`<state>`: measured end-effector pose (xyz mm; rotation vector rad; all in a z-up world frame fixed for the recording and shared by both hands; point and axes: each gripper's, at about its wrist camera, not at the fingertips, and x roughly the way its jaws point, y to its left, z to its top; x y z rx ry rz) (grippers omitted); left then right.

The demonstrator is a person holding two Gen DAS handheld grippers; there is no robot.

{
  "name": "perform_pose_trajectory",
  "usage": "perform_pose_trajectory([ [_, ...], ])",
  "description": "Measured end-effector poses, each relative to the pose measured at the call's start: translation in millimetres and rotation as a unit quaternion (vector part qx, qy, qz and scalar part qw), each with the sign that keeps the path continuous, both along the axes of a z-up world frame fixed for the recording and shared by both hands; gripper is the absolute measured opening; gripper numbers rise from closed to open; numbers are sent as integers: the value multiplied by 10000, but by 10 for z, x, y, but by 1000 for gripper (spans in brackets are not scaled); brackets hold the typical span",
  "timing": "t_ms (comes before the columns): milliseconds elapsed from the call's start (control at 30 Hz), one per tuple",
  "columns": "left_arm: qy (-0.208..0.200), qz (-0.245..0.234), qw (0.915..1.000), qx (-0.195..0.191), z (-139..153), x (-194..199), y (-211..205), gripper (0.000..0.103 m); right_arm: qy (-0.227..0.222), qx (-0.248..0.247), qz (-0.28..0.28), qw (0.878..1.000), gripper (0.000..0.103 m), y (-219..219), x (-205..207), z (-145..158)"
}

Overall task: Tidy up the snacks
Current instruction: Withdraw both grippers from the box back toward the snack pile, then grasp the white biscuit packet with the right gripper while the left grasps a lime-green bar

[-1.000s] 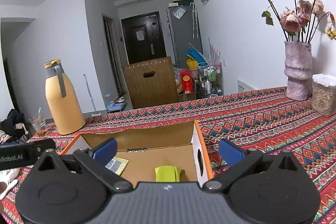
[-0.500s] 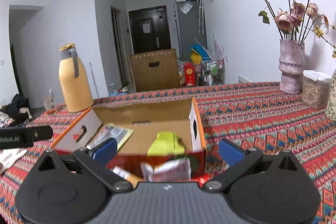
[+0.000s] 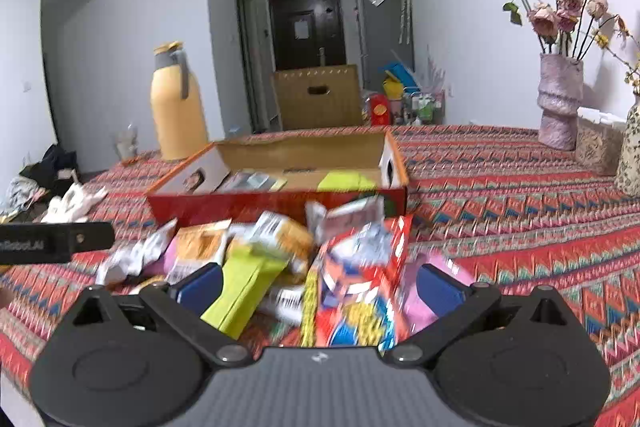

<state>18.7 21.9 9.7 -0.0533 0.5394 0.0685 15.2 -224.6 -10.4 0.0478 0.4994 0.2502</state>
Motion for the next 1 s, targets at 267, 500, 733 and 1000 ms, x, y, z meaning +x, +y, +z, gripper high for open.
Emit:
perform_pose_trajectory([
  [267, 257, -82, 9996, -58, -195, -183, -2, 103, 307, -268, 419, 9983, 83, 150, -276, -275],
  [500, 342, -90, 9993, -104, -252, -213, 16, 103, 653, -239, 726, 9949, 59, 259, -228, -452],
  [733, 438, -116, 9988, -157, -304, -194, 30, 103, 645, -478, 821, 9934, 46, 355, -240, -547],
  [1000, 474, -142, 9987, -160, -310, -146, 5, 103, 341, -319, 731, 9962, 43, 250, -301, -407],
])
